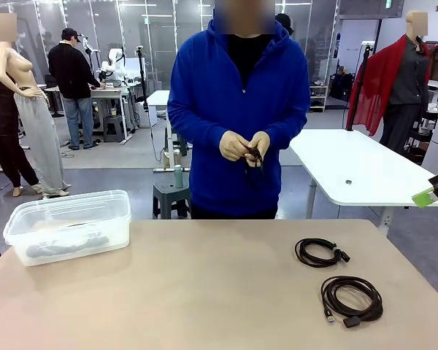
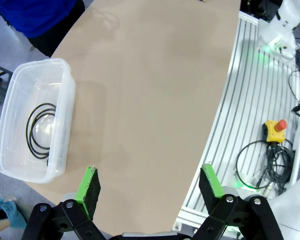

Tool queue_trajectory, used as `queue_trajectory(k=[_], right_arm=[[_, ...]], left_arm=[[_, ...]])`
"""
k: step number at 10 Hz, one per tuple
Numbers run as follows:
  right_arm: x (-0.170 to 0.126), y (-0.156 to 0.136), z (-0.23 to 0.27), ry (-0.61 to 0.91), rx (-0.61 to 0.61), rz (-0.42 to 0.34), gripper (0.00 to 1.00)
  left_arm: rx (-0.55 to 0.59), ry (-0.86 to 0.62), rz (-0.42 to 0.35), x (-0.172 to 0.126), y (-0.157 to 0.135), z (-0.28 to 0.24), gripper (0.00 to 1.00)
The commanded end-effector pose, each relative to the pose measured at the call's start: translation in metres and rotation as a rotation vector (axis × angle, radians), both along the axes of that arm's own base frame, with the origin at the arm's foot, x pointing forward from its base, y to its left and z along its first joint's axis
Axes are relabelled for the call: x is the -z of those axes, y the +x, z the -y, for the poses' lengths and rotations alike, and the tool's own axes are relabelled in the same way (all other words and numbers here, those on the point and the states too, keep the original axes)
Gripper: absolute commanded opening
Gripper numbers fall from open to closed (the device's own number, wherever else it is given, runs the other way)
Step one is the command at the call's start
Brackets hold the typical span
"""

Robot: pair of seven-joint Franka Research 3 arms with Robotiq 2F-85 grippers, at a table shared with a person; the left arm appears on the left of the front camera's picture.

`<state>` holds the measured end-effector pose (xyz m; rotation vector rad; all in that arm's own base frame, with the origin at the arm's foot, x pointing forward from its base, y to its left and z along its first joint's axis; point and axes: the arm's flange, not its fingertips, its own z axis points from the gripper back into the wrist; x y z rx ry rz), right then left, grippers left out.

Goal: Organize and store the cables.
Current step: Place the Power Cable into the Organizing box.

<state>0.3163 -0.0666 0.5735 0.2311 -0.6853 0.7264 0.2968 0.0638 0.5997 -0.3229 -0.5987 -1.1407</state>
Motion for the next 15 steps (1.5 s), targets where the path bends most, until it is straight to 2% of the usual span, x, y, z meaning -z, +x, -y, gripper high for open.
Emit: queue_trajectory(k=[1, 15], right_arm=[[0.0007, -0.0005, 0.0013, 0.001, -0.006, 0.002, 1.00], [0.0007, -0.0005, 0.0013, 0.001, -0.006, 0.002, 1.00]], left_arm=[[0.007, 0.011, -0.001, 0.0007, 0.0005, 0.0005, 1.00], [0.007, 0.011, -0.001, 0.0007, 0.0005, 0.0005, 1.00]])
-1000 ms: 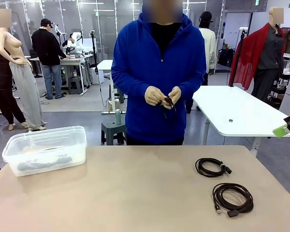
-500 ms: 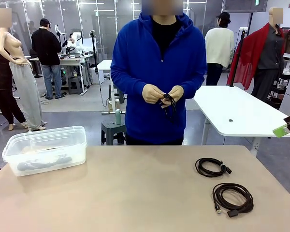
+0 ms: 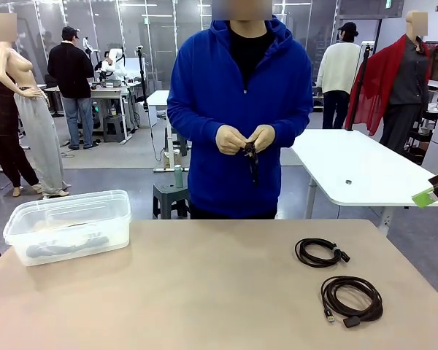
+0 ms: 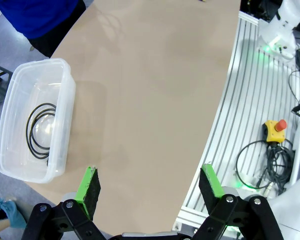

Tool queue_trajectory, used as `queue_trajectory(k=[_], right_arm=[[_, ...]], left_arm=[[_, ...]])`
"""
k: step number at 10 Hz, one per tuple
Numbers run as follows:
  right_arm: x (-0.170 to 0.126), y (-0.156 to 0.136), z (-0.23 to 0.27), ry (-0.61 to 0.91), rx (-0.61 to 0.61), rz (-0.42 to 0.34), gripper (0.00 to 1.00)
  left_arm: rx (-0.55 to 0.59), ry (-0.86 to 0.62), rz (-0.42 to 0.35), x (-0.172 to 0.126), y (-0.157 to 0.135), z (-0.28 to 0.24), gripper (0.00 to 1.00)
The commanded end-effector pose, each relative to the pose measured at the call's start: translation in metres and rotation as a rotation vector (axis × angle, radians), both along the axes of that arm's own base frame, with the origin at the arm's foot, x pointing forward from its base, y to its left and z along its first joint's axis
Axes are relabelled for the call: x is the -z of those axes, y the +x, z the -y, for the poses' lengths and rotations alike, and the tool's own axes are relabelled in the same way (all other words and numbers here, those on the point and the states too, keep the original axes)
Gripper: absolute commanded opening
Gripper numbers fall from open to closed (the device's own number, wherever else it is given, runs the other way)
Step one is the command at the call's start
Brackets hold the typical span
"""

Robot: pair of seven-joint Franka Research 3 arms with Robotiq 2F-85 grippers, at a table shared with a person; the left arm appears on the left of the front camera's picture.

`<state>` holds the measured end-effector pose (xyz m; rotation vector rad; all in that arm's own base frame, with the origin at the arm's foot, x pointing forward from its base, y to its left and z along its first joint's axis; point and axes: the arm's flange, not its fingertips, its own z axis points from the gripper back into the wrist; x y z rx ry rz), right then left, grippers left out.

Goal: Organize and store the cables.
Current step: Place the Power Cable into the Organizing box.

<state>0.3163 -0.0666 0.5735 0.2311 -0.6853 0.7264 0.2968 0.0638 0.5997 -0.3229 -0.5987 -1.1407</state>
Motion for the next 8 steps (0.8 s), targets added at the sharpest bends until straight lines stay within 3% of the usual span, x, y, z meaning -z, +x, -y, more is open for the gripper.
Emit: queue_trajectory(k=[1, 8], right_arm=[[0.0007, -0.0005, 0.0013, 0.001, -0.006, 0.002, 1.00], [0.0007, -0.0005, 0.0013, 0.001, -0.006, 0.002, 1.00]], left_arm=[[0.007, 0.011, -0.001, 0.0007, 0.0005, 0.0005, 1.00], [0.007, 0.011, -0.001, 0.0007, 0.0005, 0.0005, 1.00]])
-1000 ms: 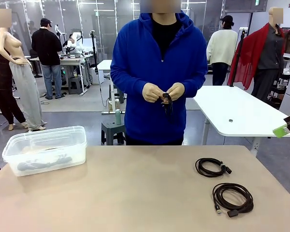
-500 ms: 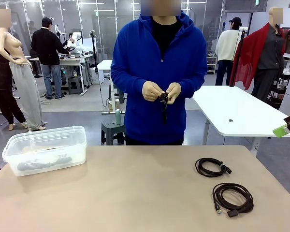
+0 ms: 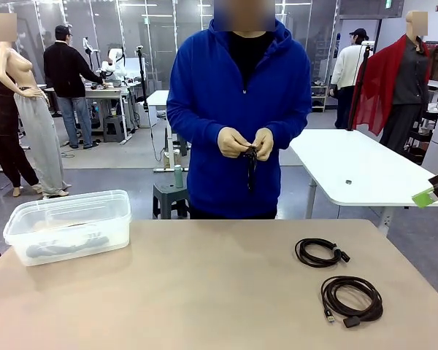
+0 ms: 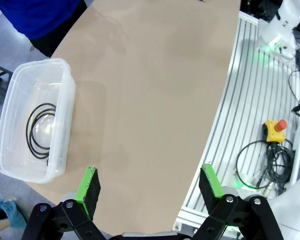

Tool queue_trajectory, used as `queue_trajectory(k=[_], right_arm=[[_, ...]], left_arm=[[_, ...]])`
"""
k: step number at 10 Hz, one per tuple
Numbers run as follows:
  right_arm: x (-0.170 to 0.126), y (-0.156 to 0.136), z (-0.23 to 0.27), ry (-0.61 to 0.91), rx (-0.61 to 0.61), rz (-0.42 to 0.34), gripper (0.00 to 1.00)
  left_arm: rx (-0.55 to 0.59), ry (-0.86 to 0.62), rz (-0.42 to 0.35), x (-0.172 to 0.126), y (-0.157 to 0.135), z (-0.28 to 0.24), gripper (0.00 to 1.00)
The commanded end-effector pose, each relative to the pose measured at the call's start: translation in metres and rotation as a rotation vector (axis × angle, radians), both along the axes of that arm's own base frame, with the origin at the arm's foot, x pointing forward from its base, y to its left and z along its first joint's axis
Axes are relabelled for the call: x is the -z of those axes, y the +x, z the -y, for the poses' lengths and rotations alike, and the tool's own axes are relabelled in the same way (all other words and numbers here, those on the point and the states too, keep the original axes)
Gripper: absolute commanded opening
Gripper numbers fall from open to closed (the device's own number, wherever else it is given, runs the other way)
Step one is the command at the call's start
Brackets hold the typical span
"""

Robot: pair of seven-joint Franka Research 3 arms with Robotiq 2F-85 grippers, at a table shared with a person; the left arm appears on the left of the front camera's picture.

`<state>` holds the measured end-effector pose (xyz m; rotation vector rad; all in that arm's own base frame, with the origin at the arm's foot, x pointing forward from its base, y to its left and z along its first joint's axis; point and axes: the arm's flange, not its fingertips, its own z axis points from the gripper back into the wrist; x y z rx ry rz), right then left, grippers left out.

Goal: Organize and store the cables.
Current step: Place the Power Cable into the Organizing box.

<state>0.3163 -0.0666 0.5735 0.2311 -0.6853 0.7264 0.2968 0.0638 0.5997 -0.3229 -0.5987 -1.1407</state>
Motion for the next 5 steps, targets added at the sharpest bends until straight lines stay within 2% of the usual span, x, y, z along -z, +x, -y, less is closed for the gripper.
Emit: queue_trajectory(k=[1, 5], right_arm=[[0.0007, -0.0005, 0.0013, 0.001, -0.006, 0.002, 1.00], [0.0007, -0.0005, 0.0013, 0.001, -0.006, 0.002, 1.00]], left_arm=[[0.007, 0.011, -0.001, 0.0007, 0.0005, 0.0005, 1.00], [0.007, 0.011, -0.001, 0.0007, 0.0005, 0.0005, 1.00]])
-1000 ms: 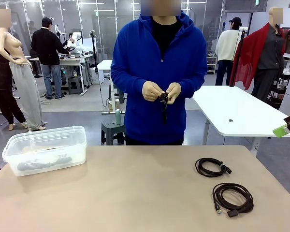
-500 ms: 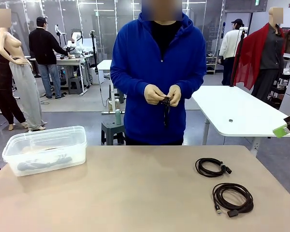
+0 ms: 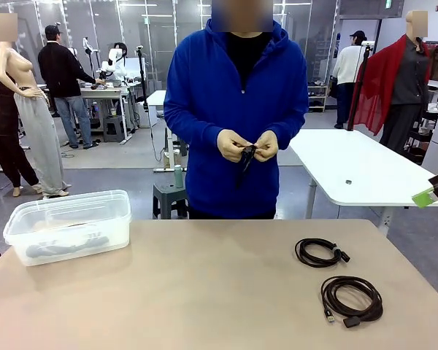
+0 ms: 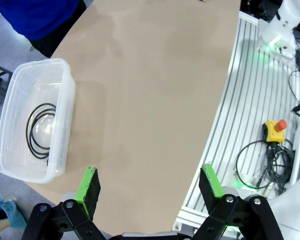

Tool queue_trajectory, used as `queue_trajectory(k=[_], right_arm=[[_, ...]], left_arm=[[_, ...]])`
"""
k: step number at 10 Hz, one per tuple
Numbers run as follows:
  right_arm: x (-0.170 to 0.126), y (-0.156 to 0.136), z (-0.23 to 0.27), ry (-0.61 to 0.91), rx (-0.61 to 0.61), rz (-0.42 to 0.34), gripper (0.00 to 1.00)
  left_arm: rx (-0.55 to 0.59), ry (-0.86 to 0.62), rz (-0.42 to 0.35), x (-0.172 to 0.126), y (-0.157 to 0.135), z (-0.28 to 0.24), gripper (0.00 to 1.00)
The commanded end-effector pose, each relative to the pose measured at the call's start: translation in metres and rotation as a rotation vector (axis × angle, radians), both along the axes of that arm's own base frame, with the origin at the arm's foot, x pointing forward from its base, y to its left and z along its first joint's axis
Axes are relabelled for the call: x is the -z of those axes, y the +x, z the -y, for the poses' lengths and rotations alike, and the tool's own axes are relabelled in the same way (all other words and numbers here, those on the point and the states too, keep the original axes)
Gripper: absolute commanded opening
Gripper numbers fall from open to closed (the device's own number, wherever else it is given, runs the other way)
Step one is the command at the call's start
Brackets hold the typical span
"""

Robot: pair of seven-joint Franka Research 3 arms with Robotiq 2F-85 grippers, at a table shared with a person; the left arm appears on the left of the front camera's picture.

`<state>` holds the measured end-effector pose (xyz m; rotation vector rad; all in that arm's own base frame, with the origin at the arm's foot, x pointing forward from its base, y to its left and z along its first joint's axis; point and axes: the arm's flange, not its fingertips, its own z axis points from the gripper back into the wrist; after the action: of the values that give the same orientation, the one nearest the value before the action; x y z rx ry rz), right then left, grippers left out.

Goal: Organize and store the cables.
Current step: Place the Power Cable into the Organizing box.

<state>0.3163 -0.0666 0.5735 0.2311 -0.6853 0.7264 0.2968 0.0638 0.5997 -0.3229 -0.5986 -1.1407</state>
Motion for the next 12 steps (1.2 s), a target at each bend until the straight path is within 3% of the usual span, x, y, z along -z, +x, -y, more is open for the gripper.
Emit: queue_trajectory(k=[1, 12], right_arm=[[0.0007, -0.0005, 0.0013, 0.001, -0.006, 0.002, 1.00], [0.0007, -0.0005, 0.0013, 0.001, -0.006, 0.002, 1.00]], left_arm=[[0.007, 0.011, -0.001, 0.0007, 0.0005, 0.0005, 1.00], [0.007, 0.011, -0.001, 0.0007, 0.0005, 0.0005, 1.00]])
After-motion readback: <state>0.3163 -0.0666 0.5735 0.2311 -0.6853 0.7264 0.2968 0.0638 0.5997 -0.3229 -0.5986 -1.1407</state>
